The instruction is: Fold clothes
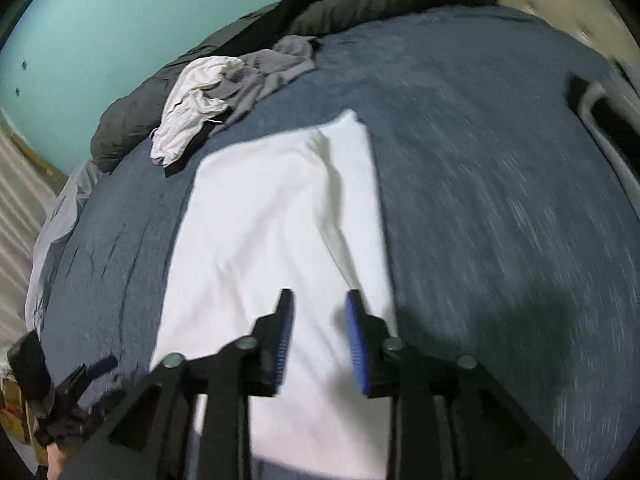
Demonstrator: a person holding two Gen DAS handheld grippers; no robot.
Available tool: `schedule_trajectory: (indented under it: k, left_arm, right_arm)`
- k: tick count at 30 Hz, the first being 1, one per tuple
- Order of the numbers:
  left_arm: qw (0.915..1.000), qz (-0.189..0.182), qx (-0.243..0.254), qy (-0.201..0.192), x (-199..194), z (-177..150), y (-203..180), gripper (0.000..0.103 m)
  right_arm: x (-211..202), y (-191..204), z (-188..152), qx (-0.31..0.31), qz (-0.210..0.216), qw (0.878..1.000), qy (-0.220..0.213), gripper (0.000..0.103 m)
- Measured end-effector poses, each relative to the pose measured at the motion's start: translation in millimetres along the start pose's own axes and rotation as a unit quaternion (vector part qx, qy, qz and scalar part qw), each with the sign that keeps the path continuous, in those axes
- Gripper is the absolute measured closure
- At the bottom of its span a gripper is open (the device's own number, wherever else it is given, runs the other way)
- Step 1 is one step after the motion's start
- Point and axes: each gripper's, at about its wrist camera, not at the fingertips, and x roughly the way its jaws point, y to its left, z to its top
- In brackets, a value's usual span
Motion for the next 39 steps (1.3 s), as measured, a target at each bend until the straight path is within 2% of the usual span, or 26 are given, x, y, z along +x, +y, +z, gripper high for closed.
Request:
schedule_trajectory:
  k: [2,6,10,18,30,39]
  left_arm:
    - [1.0,0.0,-0.001,-0.001,1.3,2.8,-1.4,0.0]
    - [0.9999,-0.007,-0.006,0.009,9.2,4.0,-5.7,0.0]
    - [0.9997,-0.007,-0.011,0.023,20.3,3.0,-11.6,0.0]
    - [0.997,-0.039,-0.048,0.046,40.0,-0.1,-7.7,0.0]
    - [0.9963,-0.037,-0.063,0.045,50.0,-6.4,-5.7,0.0]
    - [0.9961,-0.032,-0.076,0.032,41.5,-1.7,-2.4,0.0]
  right_arm:
    - [-5.6,-14.2,-12.2,0.017,-0.004,1.0,0.012,0.061]
    - [-11.4,-34.7,-28.6,0.031,-0.016,0.999,0.027,0.061]
    - [-12.8,-46.4,-39.4,0.041,-0.009,0.998,0.042,0.061]
    - [-14.4,-44.8,-46.9,0.033,0.007,0.998,0.051,0.06]
    - [-5.8,-35.0,-51.2,0.012,0.004,0.998,0.059,0.06]
    - [-12.6,-40.9,-51.3,0.029,0.011,0.998,0.054,0.06]
